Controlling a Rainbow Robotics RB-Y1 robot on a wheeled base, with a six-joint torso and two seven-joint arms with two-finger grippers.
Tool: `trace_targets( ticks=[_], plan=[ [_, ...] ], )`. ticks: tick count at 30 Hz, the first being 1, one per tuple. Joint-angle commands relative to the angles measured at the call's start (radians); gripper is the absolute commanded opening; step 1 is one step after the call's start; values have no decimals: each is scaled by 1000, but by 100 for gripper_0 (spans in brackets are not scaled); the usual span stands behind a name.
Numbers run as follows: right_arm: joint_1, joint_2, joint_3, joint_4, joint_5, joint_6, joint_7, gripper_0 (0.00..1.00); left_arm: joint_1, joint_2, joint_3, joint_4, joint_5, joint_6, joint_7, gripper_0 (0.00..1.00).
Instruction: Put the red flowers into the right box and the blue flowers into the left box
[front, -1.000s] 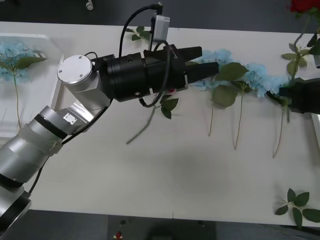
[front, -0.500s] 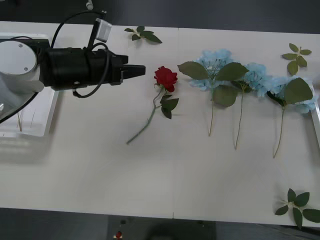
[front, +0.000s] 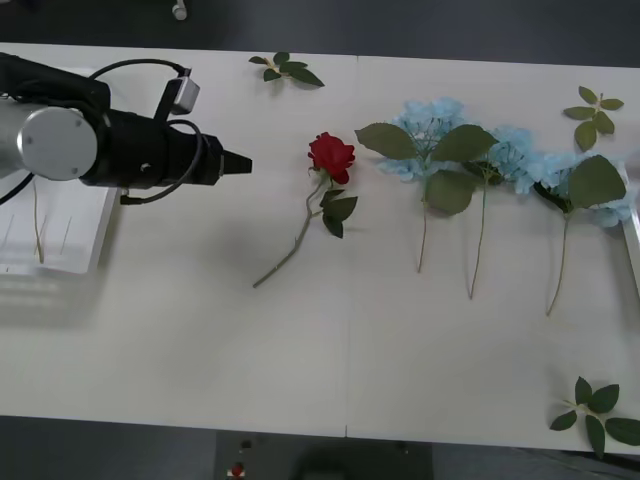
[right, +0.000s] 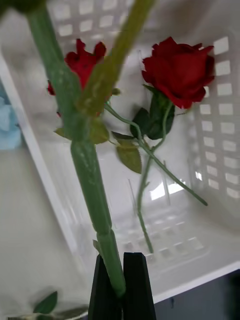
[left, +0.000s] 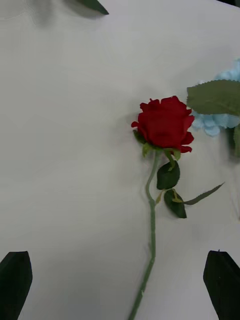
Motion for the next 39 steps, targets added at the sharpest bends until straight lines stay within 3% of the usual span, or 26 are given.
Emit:
trace_targets(
  ticks=[1,9,23,24,25,27,28,32,39],
  plan=[
    [-20,3,17,88,36,6,97,0,-136,-43,-92,58,-82,-3,194,100],
    [-20,99,15,252,145,-97,131,0,-244,-203,-179,228,-235,-3,372,100],
    [-20,156,1,327,219,-204,138,2,-310,-422,-239,415,-314,-3,377,100],
    [-18,158,1,327,225,-210,141,24,-317,-442,-248,436,-326,-2,378,100],
    [-18,158,1,327,223,-212,141,37,-320,-453,-253,447,-337,-3,380,100],
    [-18,158,-13,327,222,-207,143,82,-331,-485,-268,487,-369,-3,385,100],
    [-20,158,-22,326,220,-203,144,87,-333,-499,-270,501,-380,-2,385,100],
    [-18,158,-52,310,219,-178,151,88,-333,-531,-270,532,-415,-2,386,100],
    [-32,101,-164,126,122,81,171,88,-334,-563,-271,533,-495,89,398,100]
  ],
)
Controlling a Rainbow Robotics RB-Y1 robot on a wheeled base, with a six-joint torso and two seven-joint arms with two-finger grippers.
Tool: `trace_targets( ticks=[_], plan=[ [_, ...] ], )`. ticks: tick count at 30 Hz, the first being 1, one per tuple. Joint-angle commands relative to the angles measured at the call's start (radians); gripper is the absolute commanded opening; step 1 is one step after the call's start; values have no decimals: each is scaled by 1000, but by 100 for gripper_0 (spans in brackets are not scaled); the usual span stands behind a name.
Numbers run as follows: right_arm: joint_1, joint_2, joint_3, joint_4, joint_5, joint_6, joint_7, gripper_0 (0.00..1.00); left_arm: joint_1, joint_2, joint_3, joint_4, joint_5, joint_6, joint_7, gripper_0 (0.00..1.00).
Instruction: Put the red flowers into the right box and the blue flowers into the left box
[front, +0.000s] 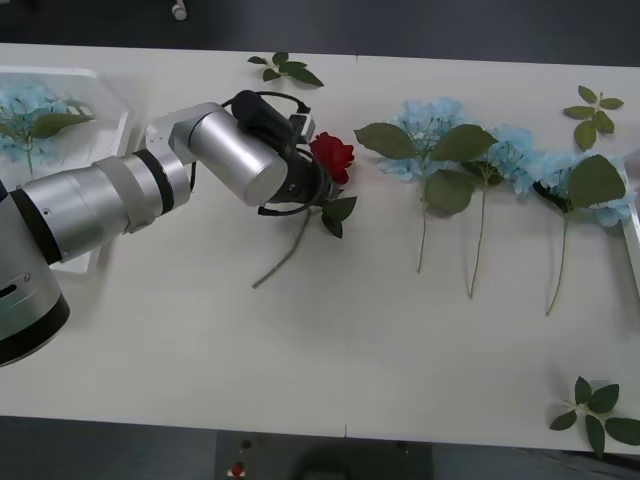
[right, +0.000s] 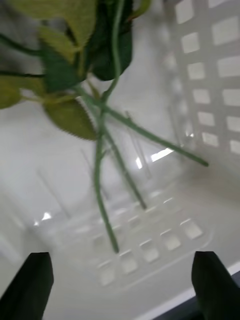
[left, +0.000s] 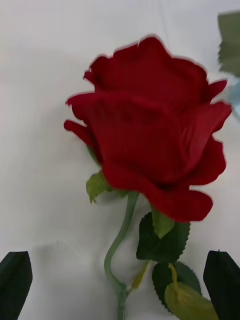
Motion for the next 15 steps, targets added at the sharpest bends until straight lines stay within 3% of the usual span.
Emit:
trace_targets(
  ticks=[1,6,9,15],
  plan=[
    [-29,-72,-70,-196,-107,146,63,88,-40,-11,5,-8,-72,52,48,100],
    [-32,-126,-114,-335,-243,275,51,88,-42,-23,-51,-8,-170,55,187,100],
    [-31,-132,-136,-383,-337,275,46,88,-42,-26,-54,-11,-193,55,234,100],
    [-28,-141,-90,-458,-476,104,25,88,-40,-40,-54,-11,-213,55,269,100]
  ],
)
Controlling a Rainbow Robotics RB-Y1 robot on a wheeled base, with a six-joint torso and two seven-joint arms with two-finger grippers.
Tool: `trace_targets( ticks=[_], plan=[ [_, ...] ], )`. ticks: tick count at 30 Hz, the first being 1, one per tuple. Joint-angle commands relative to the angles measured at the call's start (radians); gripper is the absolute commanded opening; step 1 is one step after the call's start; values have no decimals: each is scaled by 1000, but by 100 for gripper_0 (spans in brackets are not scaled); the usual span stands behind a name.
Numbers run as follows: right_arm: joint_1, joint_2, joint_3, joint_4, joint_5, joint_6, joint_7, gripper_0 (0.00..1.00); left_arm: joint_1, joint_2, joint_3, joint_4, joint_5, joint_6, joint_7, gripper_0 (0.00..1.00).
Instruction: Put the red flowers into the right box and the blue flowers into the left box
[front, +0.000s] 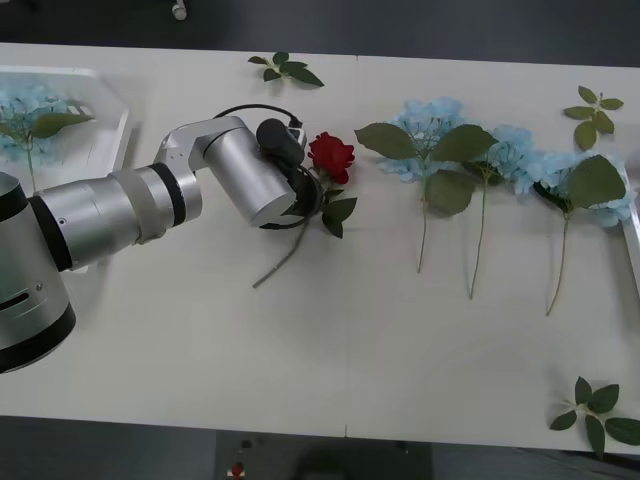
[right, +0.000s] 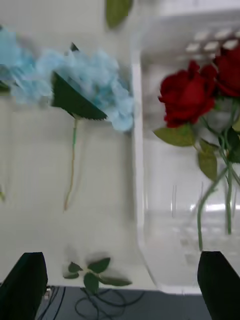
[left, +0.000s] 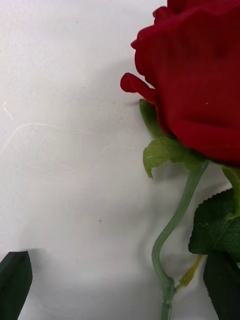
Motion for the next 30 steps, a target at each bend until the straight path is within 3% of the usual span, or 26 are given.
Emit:
trace_targets(
  ticks=[1,5,10,20,30],
  plan=[
    [-21,-37,42,-61,-77,-144,-19,88,-40,-18,21,-11,-12,-1,31,100],
    [17,-70,158,-123,-151,-319,-35,88,-42,-27,21,-17,-29,-1,40,100],
    [19,-70,278,-169,-270,-388,-49,88,-42,-56,21,-15,-81,-1,63,100],
    [20,-59,375,-312,-251,-304,-53,88,-40,-93,-15,32,-135,-15,79,100],
    [34,61,382,-412,-99,-210,-70,88,-40,-99,-62,92,-162,-60,89,100]
  ],
)
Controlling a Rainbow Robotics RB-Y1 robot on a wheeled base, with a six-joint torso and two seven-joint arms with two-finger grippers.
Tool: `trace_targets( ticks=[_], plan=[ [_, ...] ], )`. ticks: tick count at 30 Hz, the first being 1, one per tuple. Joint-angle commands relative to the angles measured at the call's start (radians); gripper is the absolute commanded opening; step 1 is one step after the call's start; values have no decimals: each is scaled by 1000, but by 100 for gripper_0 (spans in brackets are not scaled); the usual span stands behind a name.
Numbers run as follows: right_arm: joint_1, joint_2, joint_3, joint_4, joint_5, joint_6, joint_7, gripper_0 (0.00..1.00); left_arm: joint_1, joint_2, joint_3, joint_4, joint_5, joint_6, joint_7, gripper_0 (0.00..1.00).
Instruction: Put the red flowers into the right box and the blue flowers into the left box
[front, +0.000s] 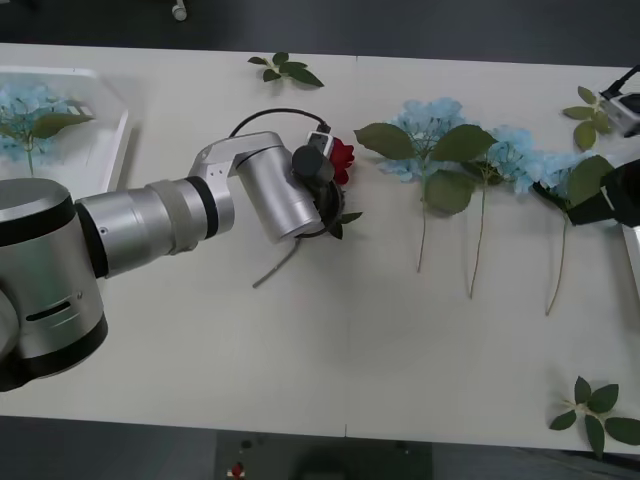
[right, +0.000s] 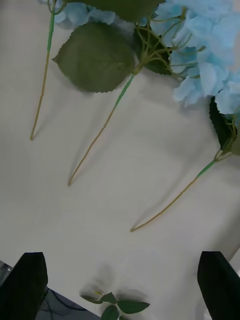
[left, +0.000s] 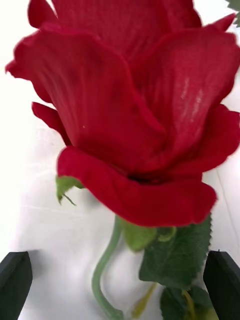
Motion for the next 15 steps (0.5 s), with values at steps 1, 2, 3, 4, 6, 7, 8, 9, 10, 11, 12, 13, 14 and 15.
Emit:
trace_targets(
  ticks=[1,2,3,4,6,7,8,9,10,11,12,13,14,15],
  plan=[
    [9,29,4,-39,-1,-7,-50,88,-14,1,3,17,-21,1,32,100],
    [10,26,16,-48,-3,-18,-53,88,-14,1,1,17,-30,1,32,97],
    [10,16,30,-59,-3,-27,-60,88,-12,1,-3,17,-38,1,32,82],
    [9,3,56,-70,-3,-52,-76,88,-12,1,-10,19,-49,1,34,56],
    [-5,-30,116,-87,-10,-99,-110,88,-12,1,-11,22,-55,2,35,10],
    [-14,-45,153,-93,-13,-130,-127,88,-12,1,-10,24,-55,1,35,1],
    [-24,-65,191,-104,-17,-164,-152,88,-12,1,-11,24,-55,1,35,0],
    [-38,-83,228,-111,-20,-185,-175,88,-12,1,-11,24,-58,1,35,0],
    [-50,-93,245,-114,-21,-191,-187,88,-12,1,-11,24,-58,1,37,0],
    [-67,-100,269,-117,-23,-195,-202,88,-12,1,-11,22,-58,1,37,0],
    [-74,-102,283,-117,-26,-193,-210,88,-12,1,-11,21,-58,1,39,0],
    [-74,-102,285,-119,-26,-195,-210,88,-12,1,-11,21,-56,1,40,0],
    [-74,-102,285,-119,-27,-195,-210,88,-12,1,-11,21,-58,1,42,0],
    [-74,-102,283,-119,-30,-195,-205,88,-12,1,-11,21,-58,1,42,0]
  ],
)
